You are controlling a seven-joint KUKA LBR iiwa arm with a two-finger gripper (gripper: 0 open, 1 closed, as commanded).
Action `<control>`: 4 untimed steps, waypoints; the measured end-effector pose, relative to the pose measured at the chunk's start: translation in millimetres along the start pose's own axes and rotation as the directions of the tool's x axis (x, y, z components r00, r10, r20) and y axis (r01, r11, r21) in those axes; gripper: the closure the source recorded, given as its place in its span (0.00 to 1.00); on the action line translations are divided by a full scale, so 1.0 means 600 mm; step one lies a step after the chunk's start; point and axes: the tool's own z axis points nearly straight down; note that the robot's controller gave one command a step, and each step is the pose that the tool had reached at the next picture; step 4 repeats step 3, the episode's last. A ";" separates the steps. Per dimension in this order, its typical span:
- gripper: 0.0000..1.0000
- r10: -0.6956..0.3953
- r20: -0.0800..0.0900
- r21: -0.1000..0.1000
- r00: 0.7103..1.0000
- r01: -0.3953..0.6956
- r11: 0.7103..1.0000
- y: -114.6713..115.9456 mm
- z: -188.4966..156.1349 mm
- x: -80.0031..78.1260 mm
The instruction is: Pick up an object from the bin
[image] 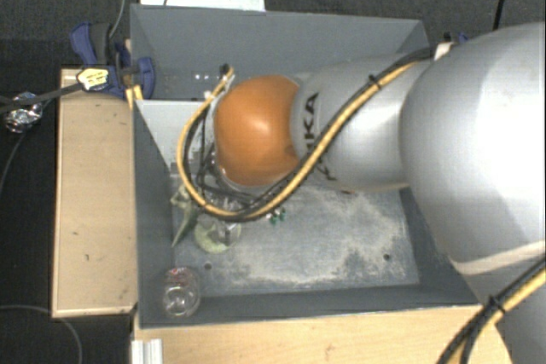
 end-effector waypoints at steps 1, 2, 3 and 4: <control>1.00 -0.026 0.003 -0.002 1.000 0.026 1.000 -0.002 -0.015 -0.006; 1.00 -0.028 0.004 0.000 1.000 0.028 1.000 0.005 -0.026 -0.008; 1.00 -0.048 0.004 -0.001 0.999 0.048 0.999 0.005 -0.022 -0.009; 1.00 -0.048 0.004 -0.001 0.999 0.048 0.999 0.005 -0.022 -0.009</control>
Offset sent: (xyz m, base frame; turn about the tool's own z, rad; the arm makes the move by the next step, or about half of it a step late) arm -0.0007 0.0076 0.0165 -0.0261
